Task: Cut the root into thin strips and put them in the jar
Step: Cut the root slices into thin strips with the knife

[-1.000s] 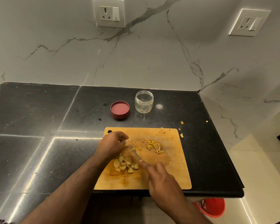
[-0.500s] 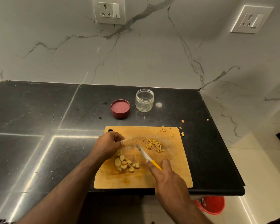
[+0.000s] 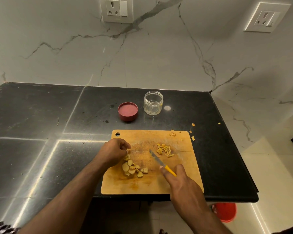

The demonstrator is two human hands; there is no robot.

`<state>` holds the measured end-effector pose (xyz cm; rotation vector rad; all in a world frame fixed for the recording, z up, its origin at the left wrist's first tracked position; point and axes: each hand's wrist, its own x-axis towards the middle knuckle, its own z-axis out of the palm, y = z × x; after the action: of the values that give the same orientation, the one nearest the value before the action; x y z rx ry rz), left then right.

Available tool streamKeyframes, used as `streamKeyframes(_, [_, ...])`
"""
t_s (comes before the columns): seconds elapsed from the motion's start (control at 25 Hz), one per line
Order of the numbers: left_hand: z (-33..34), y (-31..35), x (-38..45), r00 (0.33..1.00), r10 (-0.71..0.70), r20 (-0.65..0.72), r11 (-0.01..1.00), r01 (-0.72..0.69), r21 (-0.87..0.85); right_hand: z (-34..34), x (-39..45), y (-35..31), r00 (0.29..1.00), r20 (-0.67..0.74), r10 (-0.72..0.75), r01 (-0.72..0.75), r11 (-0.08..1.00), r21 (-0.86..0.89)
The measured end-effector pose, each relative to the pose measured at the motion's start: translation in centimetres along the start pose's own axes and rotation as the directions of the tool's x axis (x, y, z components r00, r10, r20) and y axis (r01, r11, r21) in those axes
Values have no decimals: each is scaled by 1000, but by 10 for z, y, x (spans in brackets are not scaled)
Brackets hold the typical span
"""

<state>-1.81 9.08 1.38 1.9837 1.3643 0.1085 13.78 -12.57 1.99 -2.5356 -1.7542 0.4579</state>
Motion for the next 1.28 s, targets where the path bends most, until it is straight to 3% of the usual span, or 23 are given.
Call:
streamKeyframes(0.2, [-7, 4, -5, 997, -11, 74, 1000, 12, -14, 0, -1, 15, 996, -68, 61, -60, 998, 24])
streamKeyframes(0.4, [-12, 2, -14, 993, -32, 113, 999, 31, 15, 4, -1, 4, 999, -47, -9, 14, 995, 103])
streamKeyframes(0.56, [-12, 0, -24, 972, -40, 233, 999, 33, 32, 9, -3, 2, 998, -32, -61, 65, 990, 124])
streamKeyframes(0.68, [-9, 1, -30, 973, -34, 226, 999, 27, 33, 6, -3, 15, 998, -56, 22, -18, 997, 74])
streamKeyframes(0.76, [-9, 0, -30, 976, -32, 216, 999, 31, 8, 4, -5, 22, 994, -88, 64, -58, 996, 66])
streamKeyframes(1.08, [-20, 5, -29, 958, -64, 279, 988, 101, -119, 10, -9, 17, 996, -86, -14, 33, 974, 222])
streamKeyframes(1.28, [-22, 13, -30, 942, -45, 332, 969, 123, -216, 4, -11, 26, 993, -109, 55, -39, 989, 142])
